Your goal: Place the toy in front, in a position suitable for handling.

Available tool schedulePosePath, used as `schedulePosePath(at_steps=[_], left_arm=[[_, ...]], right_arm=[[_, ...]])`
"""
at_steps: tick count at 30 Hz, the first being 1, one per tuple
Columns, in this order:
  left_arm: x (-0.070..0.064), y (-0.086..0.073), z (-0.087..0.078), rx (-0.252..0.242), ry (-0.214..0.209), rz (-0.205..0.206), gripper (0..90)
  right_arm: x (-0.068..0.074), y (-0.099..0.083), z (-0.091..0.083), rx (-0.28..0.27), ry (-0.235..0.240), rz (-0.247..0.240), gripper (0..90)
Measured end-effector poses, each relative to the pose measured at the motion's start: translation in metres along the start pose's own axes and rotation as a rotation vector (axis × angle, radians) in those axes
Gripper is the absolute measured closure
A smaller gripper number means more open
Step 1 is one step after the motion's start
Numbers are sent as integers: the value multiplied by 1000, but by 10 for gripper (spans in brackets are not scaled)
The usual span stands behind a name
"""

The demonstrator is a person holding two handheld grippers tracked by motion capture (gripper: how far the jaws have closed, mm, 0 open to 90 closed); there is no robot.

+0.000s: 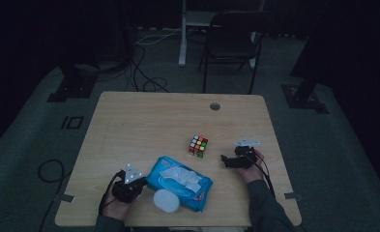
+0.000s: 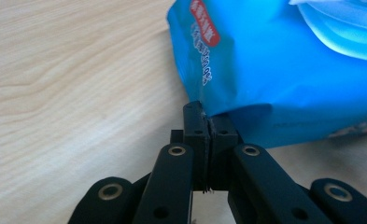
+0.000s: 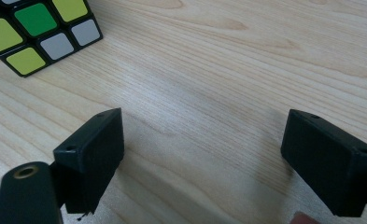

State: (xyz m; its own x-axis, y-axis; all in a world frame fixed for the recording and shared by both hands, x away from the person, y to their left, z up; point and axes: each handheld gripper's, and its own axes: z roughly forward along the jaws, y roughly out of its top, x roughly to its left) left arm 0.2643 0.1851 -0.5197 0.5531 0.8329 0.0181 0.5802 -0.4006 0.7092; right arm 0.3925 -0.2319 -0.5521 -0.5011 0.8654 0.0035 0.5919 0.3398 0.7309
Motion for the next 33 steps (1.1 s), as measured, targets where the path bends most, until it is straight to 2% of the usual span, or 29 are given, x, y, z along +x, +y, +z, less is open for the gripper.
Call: schedulePosePath(at_steps=[7,13,15,21,24,26,28,33], left_arm=[[30,11,10,9,26,-20,895],[62,26,24,21,71,-71,875],[70,31,29,24,79,-93,825],[88,48,46,23,87,-105,750],[96,53,52,29,80,-121,669],[98,54,51,38,78,-122,634],[97,53,44,28,88,-117,625],[96,48,12,-40,94,-146,596]], right_arm=[[0,0,0,0,0,-1,131],[0,0,0,0,0,-1,131],[0,0,0,1,0,-2,131],[0,0,0,1,0,-2,131],[0,0,0,1,0,-2,131],[0,0,0,1,0,-1,131],[0,0,0,0,1,-3,131],[0,-1,-1,0,2,-4,132]])
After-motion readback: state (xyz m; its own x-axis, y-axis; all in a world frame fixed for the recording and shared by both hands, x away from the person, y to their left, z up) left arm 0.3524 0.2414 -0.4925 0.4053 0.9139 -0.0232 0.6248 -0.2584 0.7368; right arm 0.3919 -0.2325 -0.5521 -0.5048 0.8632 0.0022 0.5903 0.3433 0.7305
